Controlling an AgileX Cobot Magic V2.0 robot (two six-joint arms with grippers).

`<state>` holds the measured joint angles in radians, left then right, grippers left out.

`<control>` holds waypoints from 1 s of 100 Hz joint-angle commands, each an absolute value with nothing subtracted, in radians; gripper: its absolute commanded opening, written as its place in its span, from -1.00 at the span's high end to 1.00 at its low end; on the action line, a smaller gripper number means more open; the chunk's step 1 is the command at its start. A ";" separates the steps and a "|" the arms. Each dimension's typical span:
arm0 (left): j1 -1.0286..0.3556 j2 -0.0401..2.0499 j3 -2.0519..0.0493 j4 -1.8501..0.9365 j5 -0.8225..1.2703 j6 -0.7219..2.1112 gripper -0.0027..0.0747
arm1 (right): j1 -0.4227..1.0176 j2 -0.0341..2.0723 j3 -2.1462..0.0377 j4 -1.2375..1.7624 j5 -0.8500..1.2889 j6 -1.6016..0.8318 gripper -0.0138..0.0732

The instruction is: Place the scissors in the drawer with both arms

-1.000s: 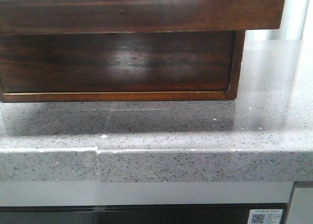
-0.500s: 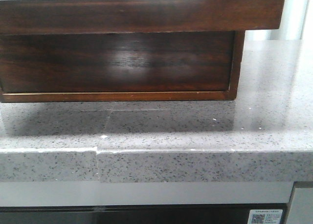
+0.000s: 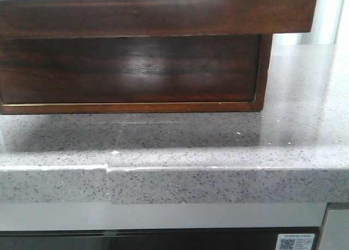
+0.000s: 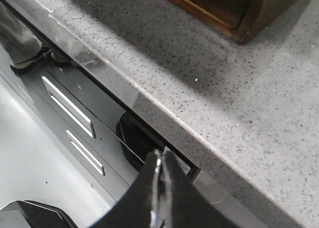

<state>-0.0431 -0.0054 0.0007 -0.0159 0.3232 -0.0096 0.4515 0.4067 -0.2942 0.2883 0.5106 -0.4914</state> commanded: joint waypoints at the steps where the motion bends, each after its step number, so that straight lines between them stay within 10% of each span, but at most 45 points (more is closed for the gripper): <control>1: -0.040 -0.033 0.021 -0.020 0.253 -0.014 0.99 | 0.445 0.412 -0.321 0.300 0.443 -0.489 0.82; 100: -0.040 -0.033 0.021 -0.020 0.252 -0.014 0.99 | 0.445 0.410 -0.245 0.293 0.232 -0.489 0.82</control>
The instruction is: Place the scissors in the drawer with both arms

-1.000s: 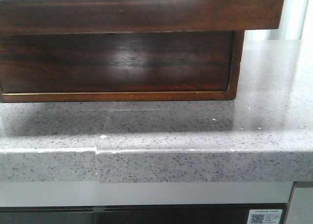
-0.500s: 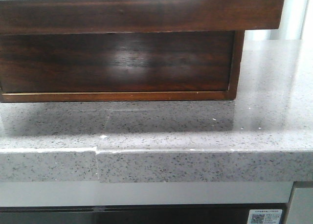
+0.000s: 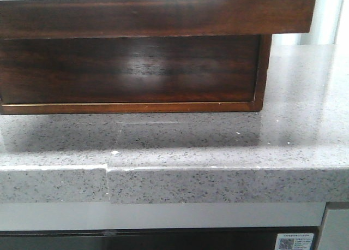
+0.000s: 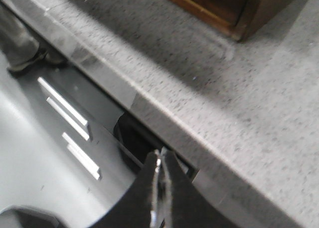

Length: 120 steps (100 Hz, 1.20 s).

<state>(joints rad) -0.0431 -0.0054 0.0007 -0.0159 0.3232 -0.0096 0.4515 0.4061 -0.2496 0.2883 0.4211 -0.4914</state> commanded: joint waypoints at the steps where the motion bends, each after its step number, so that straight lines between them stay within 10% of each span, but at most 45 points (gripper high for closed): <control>1: -0.040 -0.033 0.021 -0.020 0.252 -0.014 0.99 | 0.445 0.410 -0.241 0.293 0.199 -0.489 0.82; 53: -0.040 -0.033 0.021 -0.020 0.252 -0.014 0.99 | 0.401 0.410 0.041 0.166 -0.841 -0.237 0.82; 120: -0.040 -0.033 0.021 -0.020 0.252 -0.014 0.99 | -0.082 -0.032 0.039 -0.092 -0.155 0.091 0.82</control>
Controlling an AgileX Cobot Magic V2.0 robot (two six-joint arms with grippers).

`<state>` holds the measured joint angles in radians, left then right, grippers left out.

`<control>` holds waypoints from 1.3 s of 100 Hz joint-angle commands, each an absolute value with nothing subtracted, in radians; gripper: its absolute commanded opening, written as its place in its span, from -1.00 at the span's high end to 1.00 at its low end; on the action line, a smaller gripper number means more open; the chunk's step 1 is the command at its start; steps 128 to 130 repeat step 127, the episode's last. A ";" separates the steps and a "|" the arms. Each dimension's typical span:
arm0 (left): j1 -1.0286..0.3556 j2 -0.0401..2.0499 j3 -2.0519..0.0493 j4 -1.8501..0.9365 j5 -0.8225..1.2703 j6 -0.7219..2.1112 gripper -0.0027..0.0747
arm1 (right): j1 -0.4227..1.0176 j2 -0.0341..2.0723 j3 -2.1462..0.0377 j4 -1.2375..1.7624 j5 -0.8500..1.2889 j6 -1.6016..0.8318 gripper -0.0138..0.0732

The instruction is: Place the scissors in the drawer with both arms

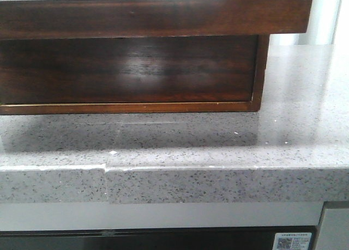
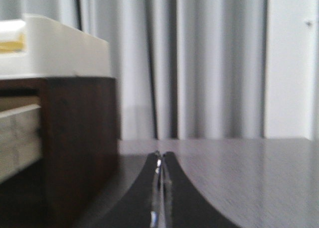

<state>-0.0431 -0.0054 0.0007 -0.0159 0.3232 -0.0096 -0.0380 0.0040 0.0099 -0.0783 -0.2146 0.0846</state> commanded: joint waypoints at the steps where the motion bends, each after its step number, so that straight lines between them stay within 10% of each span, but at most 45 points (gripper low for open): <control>1: -0.040 -0.033 0.021 -0.020 0.252 -0.014 0.99 | -0.087 -0.028 0.039 -0.092 -0.142 0.091 0.82; 49: -0.040 -0.033 0.021 -0.020 0.248 -0.014 0.99 | -0.138 -0.028 0.039 -0.092 0.318 0.077 0.82; 130: -0.040 -0.033 0.021 -0.020 0.248 -0.014 0.99 | -0.138 -0.028 0.039 -0.092 0.310 0.072 0.82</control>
